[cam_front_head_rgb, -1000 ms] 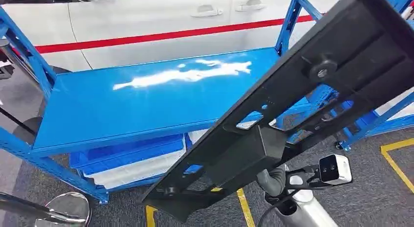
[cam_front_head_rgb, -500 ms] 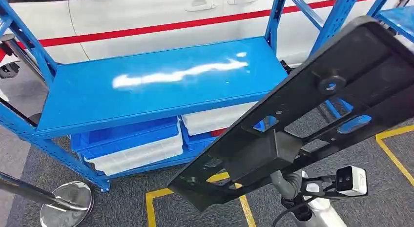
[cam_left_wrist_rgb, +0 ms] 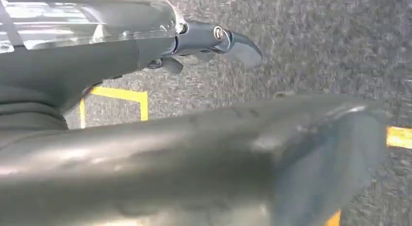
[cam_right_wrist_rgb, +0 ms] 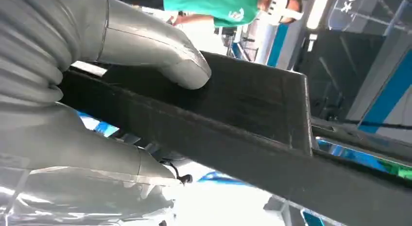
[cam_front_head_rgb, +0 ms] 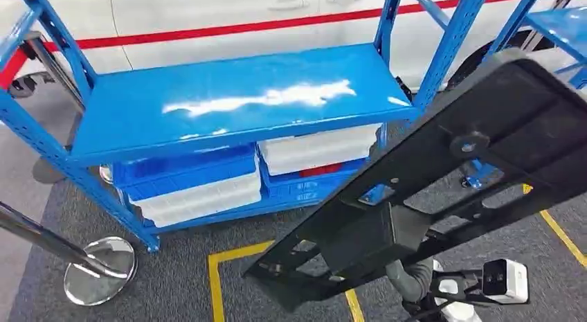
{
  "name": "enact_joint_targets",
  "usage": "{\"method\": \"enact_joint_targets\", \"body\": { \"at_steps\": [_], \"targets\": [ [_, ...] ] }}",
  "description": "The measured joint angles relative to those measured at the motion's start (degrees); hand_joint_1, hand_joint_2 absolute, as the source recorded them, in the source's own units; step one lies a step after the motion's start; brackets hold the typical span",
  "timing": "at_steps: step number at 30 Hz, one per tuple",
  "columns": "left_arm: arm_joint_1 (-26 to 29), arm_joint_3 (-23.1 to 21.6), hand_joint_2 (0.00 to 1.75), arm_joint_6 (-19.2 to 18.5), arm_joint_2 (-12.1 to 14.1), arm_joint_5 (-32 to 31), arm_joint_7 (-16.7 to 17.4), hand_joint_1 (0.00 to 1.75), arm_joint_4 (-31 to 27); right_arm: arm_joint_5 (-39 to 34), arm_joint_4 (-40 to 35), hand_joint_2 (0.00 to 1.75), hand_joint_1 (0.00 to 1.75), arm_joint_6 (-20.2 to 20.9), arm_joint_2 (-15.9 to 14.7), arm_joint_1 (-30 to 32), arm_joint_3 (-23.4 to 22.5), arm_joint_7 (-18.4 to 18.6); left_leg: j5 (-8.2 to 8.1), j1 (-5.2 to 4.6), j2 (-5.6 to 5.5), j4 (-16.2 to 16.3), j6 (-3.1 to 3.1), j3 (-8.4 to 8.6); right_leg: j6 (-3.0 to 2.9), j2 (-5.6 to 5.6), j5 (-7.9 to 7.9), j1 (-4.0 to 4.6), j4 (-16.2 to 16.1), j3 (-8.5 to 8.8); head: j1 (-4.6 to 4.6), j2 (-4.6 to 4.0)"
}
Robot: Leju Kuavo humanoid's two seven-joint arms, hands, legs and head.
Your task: Take the parts from the cabinet and place them on the table.
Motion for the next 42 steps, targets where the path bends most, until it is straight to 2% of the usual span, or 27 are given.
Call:
{"method": "enact_joint_targets", "body": {
  "at_steps": [2,3,5,7,8,9,10,13,14,16,17,18,19,20,21,23,25,29,31,33,34,35,36,38,39,40,42],
  "targets": [
    [0.10,0.00,0.00,0.02,0.02,0.13,0.00,0.00,0.00,0.00,0.00,1.75,1.71,0.00,-0.02,0.10,-0.26,0.00,1.57,-0.03,0.05,0.11,-0.01,-1.76,0.78,0.08,-7.15,-0.44,7.51,-1.70,0.00,0.00],
    [0.11,0.02,0.00,0.00,0.02,0.13,0.00,0.00,0.00,0.00,0.00,1.75,1.71,-0.02,-0.02,0.14,-0.26,0.00,2.33,-0.04,0.08,0.20,-0.09,-2.80,1.13,0.06,-9.11,-0.63,11.85,-2.45,0.00,0.00],
    [0.10,0.02,0.00,0.00,0.02,0.13,0.00,0.00,0.00,0.00,0.02,1.75,1.71,-0.02,-0.04,0.38,-0.32,0.00,3.81,0.03,0.09,0.76,-0.36,-5.28,1.62,0.07,-7.59,-0.99,15.69,-1.68,0.00,0.00],
    [0.10,0.02,0.00,0.00,0.00,0.13,0.00,0.00,0.00,0.00,0.02,1.75,1.71,0.00,-0.04,0.37,-0.33,0.00,4.73,0.21,0.09,1.49,-0.77,-7.29,1.91,0.06,-3.68,-1.33,11.82,2.25,0.00,0.00],
    [0.08,0.02,0.00,0.00,-0.02,0.11,0.00,0.00,0.00,0.00,0.02,1.75,1.71,0.00,-0.04,0.31,-0.35,0.00,5.26,0.31,0.06,2.20,-1.13,-8.49,2.04,0.07,-3.00,-1.50,6.14,6.77,0.00,0.00],
    [0.07,0.02,0.00,0.00,0.00,0.02,0.00,0.00,-0.02,0.00,-0.04,1.75,1.71,-0.02,-0.02,0.16,-0.35,-0.02,5.55,0.16,-0.02,2.91,-1.48,-9.14,1.88,0.16,-5.23,-1.47,0.57,11.02,0.00,0.00],
    [0.07,0.02,0.00,-0.04,-0.02,-0.13,-0.11,0.00,-0.02,0.00,-0.18,1.75,1.71,-0.04,-0.02,0.11,-0.39,-0.04,5.84,0.12,-0.05,3.36,-1.80,-9.48,1.06,0.35,-6.98,-1.06,-2.86,12.73,-0.02,0.00],
    [0.20,0.02,0.00,-0.26,-0.02,-0.35,-0.35,0.00,-0.02,-0.07,-0.28,1.75,1.71,-0.20,-0.02,0.25,-0.74,-0.09,7.64,0.20,-0.05,2.76,-3.11,-9.66,-0.90,0.14,-5.88,-0.63,-2.36,11.56,0.00,0.00],
    [0.23,0.02,0.00,-0.26,0.00,-0.39,-0.35,0.00,-0.02,-0.07,-0.28,1.75,1.71,-0.20,-0.02,0.17,-0.76,-0.09,7.66,0.51,-0.03,2.97,-3.38,-10.10,-1.66,-0.13,-4.93,-1.14,-2.83,10.90,0.00,0.00],
    [0.30,0.02,0.00,-0.24,-0.04,-0.37,-0.35,0.00,-0.02,0.00,-0.31,1.75,1.71,-0.37,0.07,0.00,-0.74,-0.09,0.95,0.63,-0.18,7.44,-3.74,-11.85,-2.66,-0.16,-3.74,-0.92,-2.87,9.24,-0.02,0.00],
    [0.29,0.02,0.00,-0.13,-0.04,-0.33,-0.33,0.00,-0.02,0.07,-0.33,1.75,1.71,-0.52,0.13,0.02,-0.72,-0.07,-2.21,0.63,-0.18,11.14,-3.93,-12.70,-2.73,-0.17,-3.14,-0.82,-2.86,8.48,0.00,0.00],
    [0.25,0.02,0.00,0.00,-0.04,-0.26,-0.31,0.00,-0.02,0.24,-0.35,1.75,1.71,-0.66,0.20,0.05,-0.72,-0.04,-4.74,0.63,-0.17,15.90,-4.14,-13.70,-2.77,-0.23,-2.43,-0.68,-2.83,7.65,-0.02,0.00],
    [0.22,0.04,0.00,0.22,-0.04,-0.20,-0.13,0.00,-0.02,0.46,-0.42,1.75,1.71,-1.03,0.46,0.05,-0.70,0.00,-5.07,0.63,-0.17,19.60,-4.23,-14.28,-2.78,-0.32,-1.77,-0.56,-2.72,6.80,-0.02,0.00],
    [0.24,0.07,0.00,0.31,-0.04,-0.20,0.00,0.00,-0.02,0.70,-0.42,1.75,1.71,-1.36,0.70,0.04,-0.63,0.02,-3.77,0.63,-0.17,21.18,-4.22,-14.07,-2.75,-0.35,-1.25,-0.48,-2.69,6.06,-0.02,0.00],
    [0.25,0.09,0.00,0.31,-0.04,-0.22,0.00,0.00,-0.02,1.07,-0.44,1.75,1.71,-1.90,1.07,0.03,-0.53,0.07,-1.07,0.63,-0.17,20.35,-4.11,-12.49,-2.67,-0.39,-0.63,-0.41,-2.60,5.17,-0.02,0.00],
    [0.17,0.13,0.00,0.31,-0.02,-0.33,-0.04,0.00,-0.02,1.55,-0.63,1.75,1.71,-3.00,1.42,0.01,-0.28,0.11,1.56,0.58,-0.18,12.37,-3.47,-6.33,-2.39,-0.38,0.28,-0.26,-2.46,4.03,-0.02,0.00],
    [0.00,0.13,0.00,0.13,0.15,-0.74,-0.28,0.00,-0.11,2.49,-1.33,1.75,1.71,-4.35,1.66,0.10,-0.11,0.11,-1.45,0.14,-0.15,1.94,-2.61,0.88,-1.89,-0.49,0.82,0.09,-2.17,3.60,-0.02,0.00],
    [0.24,0.15,0.00,-0.22,0.24,-1.27,-0.55,0.00,-0.11,4.85,-2.71,1.75,1.71,-6.67,1.79,1.21,0.28,0.09,-1.13,0.21,-0.14,0.35,-1.44,0.59,-0.48,-0.80,1.94,0.10,-2.18,3.48,-0.02,0.00],
    [0.16,0.15,0.00,-0.33,0.24,-1.44,-0.57,0.00,-0.11,5.59,-3.17,1.75,1.71,-7.14,1.88,1.94,0.37,-0.02,-0.32,0.39,0.19,0.22,-0.70,0.12,-0.06,-0.12,-2.30,-0.37,2.52,1.33,-0.02,0.00],
    [0.15,0.15,0.00,-0.44,0.28,-1.77,-0.89,0.00,-0.11,5.66,-3.32,1.75,1.71,-7.21,1.86,2.71,0.24,-0.17,0.18,0.30,0.55,0.29,-0.51,-0.63,0.47,0.02,-7.24,-0.61,11.89,-2.46,0.00,0.00],
    [0.21,0.15,0.00,-0.48,0.28,-1.77,-1.05,0.00,-0.11,5.66,-3.32,1.75,1.71,-7.19,1.86,3.07,0.24,-0.22,0.34,0.28,0.82,0.42,-0.59,-0.96,0.65,0.04,-8.40,-0.69,15.29,-3.73,-0.02,0.00],
    [0.26,0.15,0.00,-0.50,0.33,-1.77,-1.20,0.00,-0.11,5.68,-3.37,1.75,1.71,-7.02,1.84,3.47,0.13,-0.26,0.39,0.29,1.15,0.53,-0.61,-1.17,0.78,0.03,-8.14,-0.81,16.06,-3.73,-0.02,0.00],
    [0.27,0.17,0.00,-0.55,0.33,-1.77,-1.35,0.00,-0.11,5.96,-3.67,1.75,1.71,-6.67,1.84,3.83,-0.06,-0.26,0.41,0.31,1.49,0.66,-0.65,-1.26,0.86,-0.05,-6.67,-0.94,14.01,-2.22,0.00,0.00],
    [0.21,0.26,0.00,-0.55,0.33,-1.57,-1.55,0.00,-0.11,6.41,-4.29,1.75,1.71,-5.99,1.84,4.07,-0.50,-0.26,0.18,0.35,2.24,1.01,-1.00,-1.17,0.70,-1.09,-2.29,-1.02,4.29,3.53,-0.02,0.00],
    [0.18,0.35,0.00,-0.52,0.39,-1.40,-1.71,0.00,-0.11,6.67,-4.66,1.75,1.71,-5.64,1.84,4.07,-0.63,-0.26,-0.06,0.20,2.55,1.29,-1.36,-1.13,0.44,-3.38,-1.15,-0.88,-0.40,6.10,-0.02,0.00],
    [0.20,0.44,0.00,-0.48,0.50,-1.40,-1.84,0.00,-0.11,6.86,-4.74,1.75,1.71,-5.46,1.86,4.01,-0.72,-0.28,-0.36,-0.31,2.97,1.82,-1.82,-1.34,-0.10,-4.93,-2.00,-0.06,-1.80,6.46,0.00,0.00],
    [0.20,0.50,0.00,-0.48,0.63,-1.40,-2.10,0.00,-0.13,7.69,-5.07,1.75,1.71,-5.88,1.86,4.24,-0.74,-0.28,-0.46,-0.41,3.97,1.71,-2.29,-1.34,-0.96,-3.47,-1.92,-0.24,-1.45,5.90,-0.02,0.00]
  ]
}}
